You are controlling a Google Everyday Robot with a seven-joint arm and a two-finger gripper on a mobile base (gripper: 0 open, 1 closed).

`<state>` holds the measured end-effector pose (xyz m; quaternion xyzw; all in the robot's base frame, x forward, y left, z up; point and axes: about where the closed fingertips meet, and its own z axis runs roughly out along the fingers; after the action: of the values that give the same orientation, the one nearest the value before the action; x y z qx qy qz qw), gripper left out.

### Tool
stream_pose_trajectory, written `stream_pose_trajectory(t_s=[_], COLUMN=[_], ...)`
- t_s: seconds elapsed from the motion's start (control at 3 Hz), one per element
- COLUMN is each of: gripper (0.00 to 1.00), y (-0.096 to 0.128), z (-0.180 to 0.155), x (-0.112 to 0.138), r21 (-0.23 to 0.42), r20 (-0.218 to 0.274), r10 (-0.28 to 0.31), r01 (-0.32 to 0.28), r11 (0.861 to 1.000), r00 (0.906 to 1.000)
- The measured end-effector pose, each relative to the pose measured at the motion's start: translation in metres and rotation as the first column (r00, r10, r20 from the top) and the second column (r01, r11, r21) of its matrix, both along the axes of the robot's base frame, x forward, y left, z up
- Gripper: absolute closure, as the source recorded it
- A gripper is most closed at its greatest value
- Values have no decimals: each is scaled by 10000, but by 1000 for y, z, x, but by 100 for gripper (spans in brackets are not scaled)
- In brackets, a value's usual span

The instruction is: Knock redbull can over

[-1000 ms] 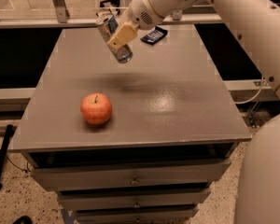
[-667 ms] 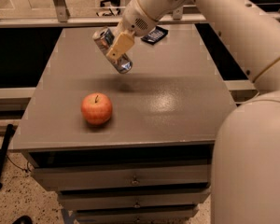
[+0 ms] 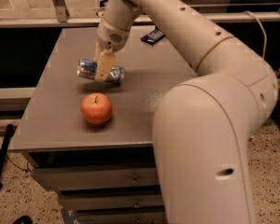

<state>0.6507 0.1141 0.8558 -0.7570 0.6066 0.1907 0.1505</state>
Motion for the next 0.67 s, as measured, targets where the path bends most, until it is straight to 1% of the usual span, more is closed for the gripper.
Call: stream_pose_trajectory(t_s=[0.33, 0.67], gripper=[36, 13], y=[19, 34], z=[-14, -20], x=[-3, -1], r21=[-631, -883], r20=[-12, 126], r10=[632, 937], r01=[-632, -923], r11=[9960, 9918], r00=[9980, 9955])
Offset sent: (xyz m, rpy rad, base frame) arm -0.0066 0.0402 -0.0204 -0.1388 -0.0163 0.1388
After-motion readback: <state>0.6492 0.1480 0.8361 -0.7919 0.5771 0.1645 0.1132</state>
